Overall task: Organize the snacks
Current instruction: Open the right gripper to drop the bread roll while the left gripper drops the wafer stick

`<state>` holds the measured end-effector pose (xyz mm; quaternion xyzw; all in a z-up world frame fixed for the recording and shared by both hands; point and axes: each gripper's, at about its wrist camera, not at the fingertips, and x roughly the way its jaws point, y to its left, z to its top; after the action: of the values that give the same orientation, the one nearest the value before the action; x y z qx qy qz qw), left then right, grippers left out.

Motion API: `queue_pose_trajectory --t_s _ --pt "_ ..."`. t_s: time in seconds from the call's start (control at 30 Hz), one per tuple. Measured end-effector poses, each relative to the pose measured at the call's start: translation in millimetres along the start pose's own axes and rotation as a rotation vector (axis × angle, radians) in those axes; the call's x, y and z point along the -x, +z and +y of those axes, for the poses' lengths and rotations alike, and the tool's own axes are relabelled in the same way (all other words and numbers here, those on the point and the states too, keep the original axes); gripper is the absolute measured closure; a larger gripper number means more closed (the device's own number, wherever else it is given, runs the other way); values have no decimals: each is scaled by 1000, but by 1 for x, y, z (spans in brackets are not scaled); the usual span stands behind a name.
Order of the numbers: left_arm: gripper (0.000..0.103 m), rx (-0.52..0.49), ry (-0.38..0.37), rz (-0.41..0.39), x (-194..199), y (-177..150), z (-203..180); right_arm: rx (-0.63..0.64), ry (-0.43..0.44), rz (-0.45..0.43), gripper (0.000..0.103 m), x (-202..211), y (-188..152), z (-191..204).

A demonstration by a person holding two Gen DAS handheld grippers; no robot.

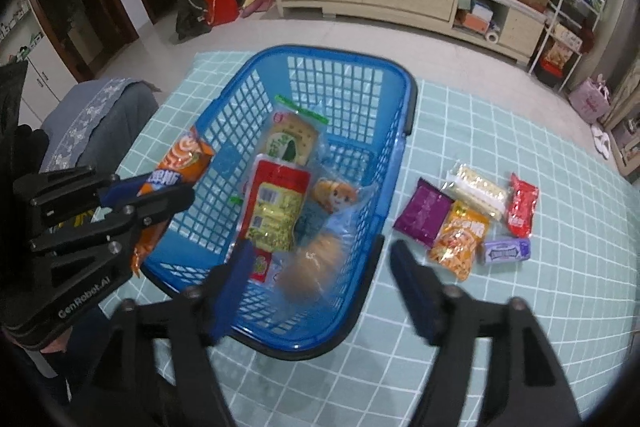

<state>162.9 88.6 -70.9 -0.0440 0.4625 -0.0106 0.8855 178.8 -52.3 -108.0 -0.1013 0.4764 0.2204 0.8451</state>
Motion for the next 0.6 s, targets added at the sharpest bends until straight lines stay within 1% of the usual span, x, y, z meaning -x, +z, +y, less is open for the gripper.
queue_pose_trajectory --t_s 0.03,0.13,0.3,0.6 --pt "90 -2 0 0 -1 -1 0 2 -7 -9 18 2 0 0" --pt "90 -6 0 1 -1 0 -2 6 -21 -22 18 6 -1 -2" --pt "90 -20 -3 1 -1 1 -7 -18 -13 -17 17 6 -4 -9" --pt "90 -54 -19 19 -8 3 -24 -62 -25 -8 17 6 -14 -30"
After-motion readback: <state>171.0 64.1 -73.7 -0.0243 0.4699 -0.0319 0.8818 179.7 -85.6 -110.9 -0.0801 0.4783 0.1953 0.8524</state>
